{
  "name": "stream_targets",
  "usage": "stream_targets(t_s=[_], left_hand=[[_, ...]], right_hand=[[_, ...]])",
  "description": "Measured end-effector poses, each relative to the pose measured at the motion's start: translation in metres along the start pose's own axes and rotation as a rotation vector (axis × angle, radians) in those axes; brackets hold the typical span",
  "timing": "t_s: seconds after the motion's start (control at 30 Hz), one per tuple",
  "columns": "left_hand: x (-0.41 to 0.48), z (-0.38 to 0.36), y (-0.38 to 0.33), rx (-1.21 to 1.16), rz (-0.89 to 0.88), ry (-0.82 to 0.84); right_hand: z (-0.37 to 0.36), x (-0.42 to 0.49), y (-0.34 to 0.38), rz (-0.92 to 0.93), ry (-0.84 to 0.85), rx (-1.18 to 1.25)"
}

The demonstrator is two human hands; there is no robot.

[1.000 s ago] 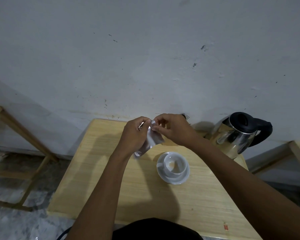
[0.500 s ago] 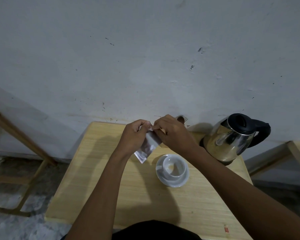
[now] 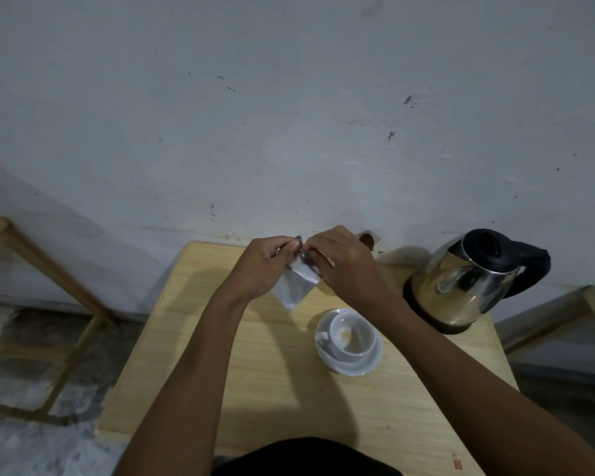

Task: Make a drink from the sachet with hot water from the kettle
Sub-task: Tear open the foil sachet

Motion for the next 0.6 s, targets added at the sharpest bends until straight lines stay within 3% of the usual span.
stream_targets(t_s=[0.13,0.3,0.43,0.6], left_hand=[[-0.003,-0.005,0.002,-0.068,0.017,0.049],[-0.001,0.012,0.015,-0.111,0.076,-0.025],[0.002,0.019,0.025,-0.104,0.130,-0.063],[0.002,0.026,0.046,-0.158,0.231,-0.112]], right_hand=[[0.004,-0.003,0.014,0.160,-0.069,-0.048],[0.018,-0.016,0.032,0.213,-0.135,-0.040],[0.026,-0.028,0.016,0.045,-0.162,-0.008],[0.034,-0.053,-0.007,-0.326,-0.180,0.150]])
Point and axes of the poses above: each hand's wrist, its own x-axis towards the middle knuckle, its own z-axis out of the back of the hand, y = z × x, the point moved 9 cm from there along x, towards the middle knuckle, and after that the axes turned 15 degrees about -y, right-handed, at the moved point
